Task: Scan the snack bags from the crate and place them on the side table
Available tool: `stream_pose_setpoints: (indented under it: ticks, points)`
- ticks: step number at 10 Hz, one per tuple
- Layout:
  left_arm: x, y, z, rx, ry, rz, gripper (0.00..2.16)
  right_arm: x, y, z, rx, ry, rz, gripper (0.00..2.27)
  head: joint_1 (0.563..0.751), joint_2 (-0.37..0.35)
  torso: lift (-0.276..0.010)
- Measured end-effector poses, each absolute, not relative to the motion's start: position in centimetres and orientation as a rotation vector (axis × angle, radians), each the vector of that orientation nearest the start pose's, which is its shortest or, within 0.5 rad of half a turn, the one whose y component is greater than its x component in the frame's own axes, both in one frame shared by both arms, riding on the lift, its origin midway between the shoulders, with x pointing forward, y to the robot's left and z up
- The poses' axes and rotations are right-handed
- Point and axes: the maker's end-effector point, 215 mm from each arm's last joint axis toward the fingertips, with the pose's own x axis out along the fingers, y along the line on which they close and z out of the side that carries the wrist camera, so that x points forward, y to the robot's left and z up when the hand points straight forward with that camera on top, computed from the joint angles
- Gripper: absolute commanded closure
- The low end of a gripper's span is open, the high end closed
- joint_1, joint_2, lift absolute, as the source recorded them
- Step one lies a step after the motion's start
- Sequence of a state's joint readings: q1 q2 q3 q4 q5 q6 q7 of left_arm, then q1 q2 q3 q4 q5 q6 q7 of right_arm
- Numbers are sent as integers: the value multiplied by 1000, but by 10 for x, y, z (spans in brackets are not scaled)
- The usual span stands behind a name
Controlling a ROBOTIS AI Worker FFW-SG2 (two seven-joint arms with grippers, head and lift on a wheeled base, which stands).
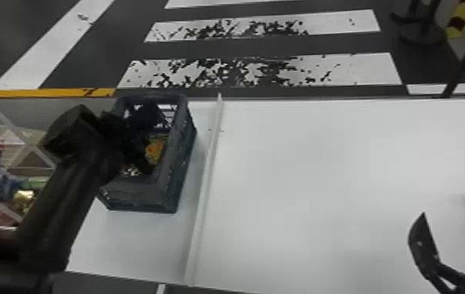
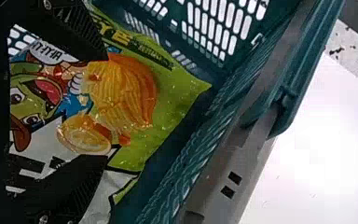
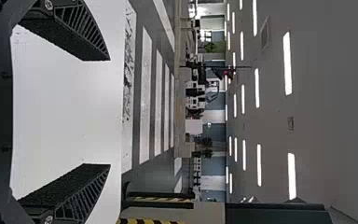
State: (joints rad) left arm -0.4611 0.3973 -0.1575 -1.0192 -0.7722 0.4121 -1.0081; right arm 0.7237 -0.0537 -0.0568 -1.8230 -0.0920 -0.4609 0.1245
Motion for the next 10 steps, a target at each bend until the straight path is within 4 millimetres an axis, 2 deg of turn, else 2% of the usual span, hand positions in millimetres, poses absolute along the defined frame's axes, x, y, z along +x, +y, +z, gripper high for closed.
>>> stream_pose_setpoints:
  ticks: [1, 3, 4, 5, 7, 9, 10]
  points:
    - [564, 396, -522, 800, 1041, -617, 215, 341, -247, -406, 6, 11, 78, 63, 695, 183, -94]
    - [550, 394, -538, 775, 1097, -645, 657, 342, -245, -412, 18, 20, 81, 63, 695, 186, -94]
    - [545, 393, -544, 764, 1121, -660, 1153, 342, -245, -414, 21, 23, 81, 63, 695, 186, -94]
    - [543, 393, -546, 764, 1127, -663, 2138, 342, -245, -415, 24, 23, 81, 63, 695, 186, -94]
    - [545, 396, -541, 739, 1113, -647, 2135, 344, -243, -415, 27, 23, 84, 63, 695, 190, -94]
    - [550, 404, -525, 707, 1077, -636, 2135, 344, -243, -418, 29, 27, 85, 63, 695, 200, -94]
    - [539, 392, -514, 623, 1080, -722, 2135, 344, -242, -418, 30, 27, 86, 63, 695, 188, -94]
